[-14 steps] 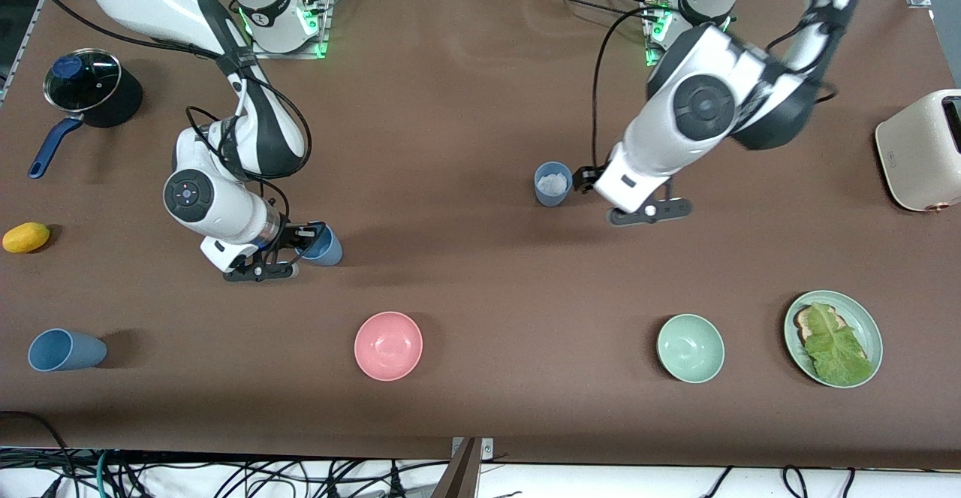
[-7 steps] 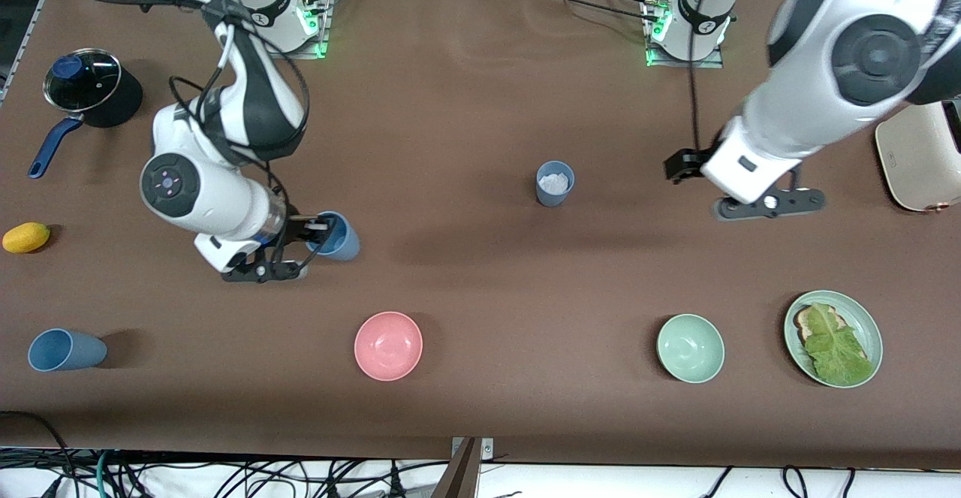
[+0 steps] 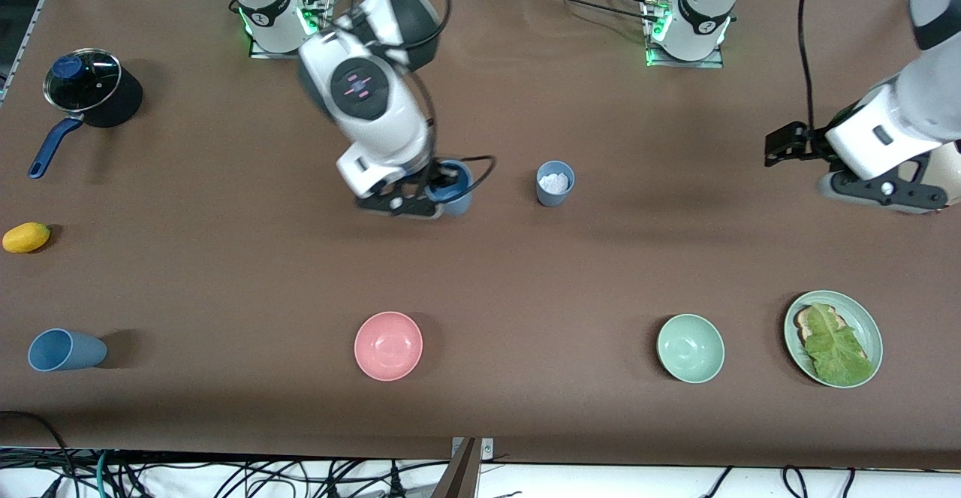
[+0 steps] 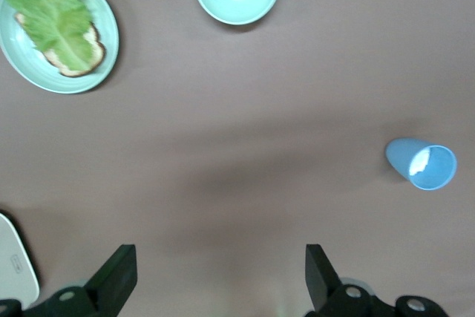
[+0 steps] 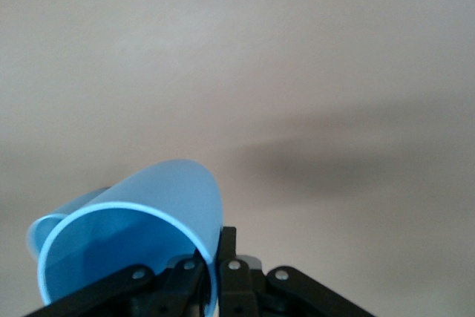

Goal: Stack blue cups with both arms
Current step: 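Lower the held blue cup onto the placed cup with the right gripper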

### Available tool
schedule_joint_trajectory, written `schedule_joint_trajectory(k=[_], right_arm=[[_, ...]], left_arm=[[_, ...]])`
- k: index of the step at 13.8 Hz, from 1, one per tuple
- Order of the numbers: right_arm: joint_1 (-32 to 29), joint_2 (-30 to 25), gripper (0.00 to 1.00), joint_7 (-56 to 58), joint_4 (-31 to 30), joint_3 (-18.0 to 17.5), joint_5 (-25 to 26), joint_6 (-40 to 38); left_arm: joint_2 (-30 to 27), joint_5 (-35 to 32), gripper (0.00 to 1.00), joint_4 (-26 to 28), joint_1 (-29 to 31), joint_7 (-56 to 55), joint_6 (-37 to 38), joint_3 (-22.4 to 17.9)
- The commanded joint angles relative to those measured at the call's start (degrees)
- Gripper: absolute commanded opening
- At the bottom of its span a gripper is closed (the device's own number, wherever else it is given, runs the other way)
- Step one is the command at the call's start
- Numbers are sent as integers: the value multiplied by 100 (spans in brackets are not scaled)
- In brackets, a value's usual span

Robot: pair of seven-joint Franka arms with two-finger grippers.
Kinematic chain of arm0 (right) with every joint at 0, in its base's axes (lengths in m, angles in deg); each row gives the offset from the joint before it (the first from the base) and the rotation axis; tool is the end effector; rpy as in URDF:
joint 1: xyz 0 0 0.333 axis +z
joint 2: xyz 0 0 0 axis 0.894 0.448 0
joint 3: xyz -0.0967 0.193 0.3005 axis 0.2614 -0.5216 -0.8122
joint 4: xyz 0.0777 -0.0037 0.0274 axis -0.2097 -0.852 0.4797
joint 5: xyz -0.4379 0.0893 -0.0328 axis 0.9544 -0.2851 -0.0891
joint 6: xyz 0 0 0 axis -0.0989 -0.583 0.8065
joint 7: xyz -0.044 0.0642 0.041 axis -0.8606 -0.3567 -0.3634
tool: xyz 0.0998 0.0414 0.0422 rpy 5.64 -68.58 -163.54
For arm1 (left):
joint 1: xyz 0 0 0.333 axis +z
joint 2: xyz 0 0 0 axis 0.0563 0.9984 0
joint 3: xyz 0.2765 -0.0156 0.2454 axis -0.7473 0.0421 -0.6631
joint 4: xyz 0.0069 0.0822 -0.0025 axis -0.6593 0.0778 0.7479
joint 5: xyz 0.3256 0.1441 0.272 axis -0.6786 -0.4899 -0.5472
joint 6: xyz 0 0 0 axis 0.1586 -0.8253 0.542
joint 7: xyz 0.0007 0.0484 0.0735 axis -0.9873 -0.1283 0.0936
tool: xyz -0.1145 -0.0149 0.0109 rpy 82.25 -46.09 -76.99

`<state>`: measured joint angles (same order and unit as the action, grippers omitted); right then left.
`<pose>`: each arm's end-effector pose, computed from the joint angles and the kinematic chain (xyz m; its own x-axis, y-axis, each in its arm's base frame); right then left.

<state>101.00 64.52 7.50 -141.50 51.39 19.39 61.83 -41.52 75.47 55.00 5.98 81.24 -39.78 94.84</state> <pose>0.5871 0.5177 0.4422 0.9772 -0.1867 -0.1008 -0.1952 -0.9773 -0.0821 0.6431 -0.0430 0.6183 0.9804 -0.1563 -0.1203 -0.1562 -0.9877 0.0100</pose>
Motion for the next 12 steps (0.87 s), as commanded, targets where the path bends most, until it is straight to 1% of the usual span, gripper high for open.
schedule_joint_trajectory(k=[1,3,4,7,10,12], right_arm=[[499,482,0,-931,739,75,35,-145],[877,746,0,-1564,1047,101,158,-75],[1053,904,0,-1872,1248,101,254,-84],[1406,1282,0,-2620,1689,110,369,65],[1468,1405,0,-2833,1699,101,369,364],[1512,1511,0,-2850,1699,110,369,496]], left_arm=[[-851,-300,100,1130,-170,198,-801,-190],[-897,-346,100,1141,-414,119,-742,-259],[-923,-320,100,1194,-468,172,-663,-434],[-792,-267,100,1019,-398,137,-601,-436],[-756,-189,100,948,-451,128,-601,-427],[-756,119,100,983,-398,154,-557,-436]])
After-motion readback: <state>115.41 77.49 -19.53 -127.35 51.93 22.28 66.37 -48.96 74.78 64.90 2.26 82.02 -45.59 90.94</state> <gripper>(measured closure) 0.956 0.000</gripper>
